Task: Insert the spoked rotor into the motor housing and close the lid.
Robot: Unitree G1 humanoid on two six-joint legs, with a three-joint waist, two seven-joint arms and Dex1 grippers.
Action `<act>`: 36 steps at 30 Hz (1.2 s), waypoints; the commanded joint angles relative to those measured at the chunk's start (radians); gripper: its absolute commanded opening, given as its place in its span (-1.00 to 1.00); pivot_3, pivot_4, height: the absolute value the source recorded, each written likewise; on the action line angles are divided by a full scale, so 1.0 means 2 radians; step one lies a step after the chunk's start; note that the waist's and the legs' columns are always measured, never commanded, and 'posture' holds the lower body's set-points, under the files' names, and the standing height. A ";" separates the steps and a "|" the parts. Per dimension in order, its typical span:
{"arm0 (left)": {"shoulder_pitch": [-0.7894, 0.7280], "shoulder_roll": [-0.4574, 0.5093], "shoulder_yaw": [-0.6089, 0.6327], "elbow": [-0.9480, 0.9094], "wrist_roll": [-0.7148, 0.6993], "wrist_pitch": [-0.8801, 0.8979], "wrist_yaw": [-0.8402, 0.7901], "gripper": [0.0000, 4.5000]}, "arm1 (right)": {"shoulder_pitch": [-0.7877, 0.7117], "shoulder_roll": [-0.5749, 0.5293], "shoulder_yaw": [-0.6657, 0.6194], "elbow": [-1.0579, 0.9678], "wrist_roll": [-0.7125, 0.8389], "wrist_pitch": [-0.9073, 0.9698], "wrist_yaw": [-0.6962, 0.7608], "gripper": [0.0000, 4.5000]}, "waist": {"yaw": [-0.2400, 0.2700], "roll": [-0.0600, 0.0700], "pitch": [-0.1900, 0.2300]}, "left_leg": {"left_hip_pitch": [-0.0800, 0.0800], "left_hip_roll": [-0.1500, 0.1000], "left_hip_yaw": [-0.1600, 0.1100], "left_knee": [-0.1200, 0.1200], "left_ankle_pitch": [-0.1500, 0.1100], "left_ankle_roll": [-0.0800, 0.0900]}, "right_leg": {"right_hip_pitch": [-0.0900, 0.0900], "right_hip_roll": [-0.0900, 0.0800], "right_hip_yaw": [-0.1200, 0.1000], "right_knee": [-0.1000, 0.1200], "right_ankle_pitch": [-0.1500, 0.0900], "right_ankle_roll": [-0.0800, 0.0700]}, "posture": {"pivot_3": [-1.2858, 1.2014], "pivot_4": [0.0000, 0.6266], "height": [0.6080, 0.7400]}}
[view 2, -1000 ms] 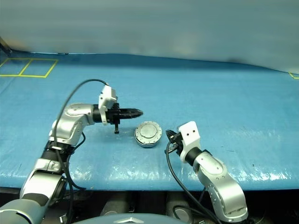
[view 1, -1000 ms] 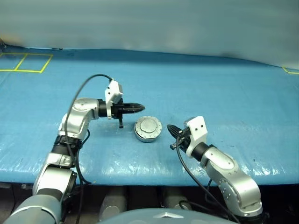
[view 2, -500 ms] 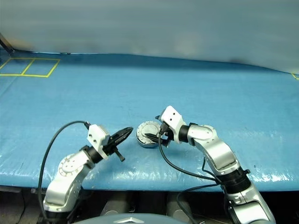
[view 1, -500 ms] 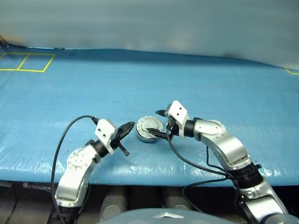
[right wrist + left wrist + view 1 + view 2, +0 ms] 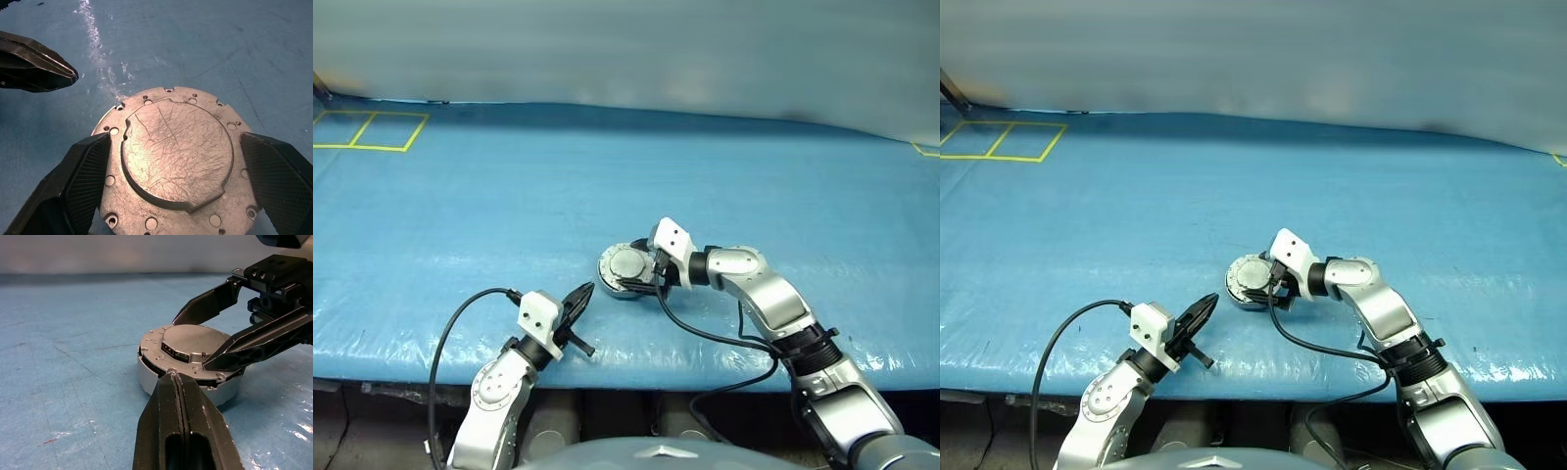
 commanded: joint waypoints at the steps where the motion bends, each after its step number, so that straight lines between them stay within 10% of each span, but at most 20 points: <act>1: -0.008 0.002 -0.002 -0.007 -0.012 -0.008 -0.001 -1.00 | -0.001 0.005 -0.011 -0.003 0.000 -0.004 -0.001 0.91 | 0.000 0.000 0.000 | 0.000 0.000 0.000 0.000 0.000 0.000 | 0.000 0.000 0.000 0.000 0.000 0.000 | 0.03 -0.52 1.00; 6: -0.014 0.006 -0.006 -0.004 -0.017 -0.005 -0.002 -1.00 | 0.014 0.013 -0.016 -0.023 0.004 -0.002 -0.014 0.34 | 0.000 0.000 0.000 | 0.000 0.000 0.000 0.000 0.000 0.000 | 0.000 0.000 0.000 0.000 0.000 0.000 | 0.03 -0.52 1.00; 36: 0.021 0.050 -0.009 0.032 0.024 -0.039 0.009 -1.00 | 0.016 0.040 -0.002 -0.017 -0.017 -0.001 -0.032 0.34 | -0.005 0.000 0.000 | 0.000 0.000 0.000 0.000 0.000 0.000 | -0.001 0.000 0.000 0.000 0.000 0.000 | 0.03 -0.52 1.00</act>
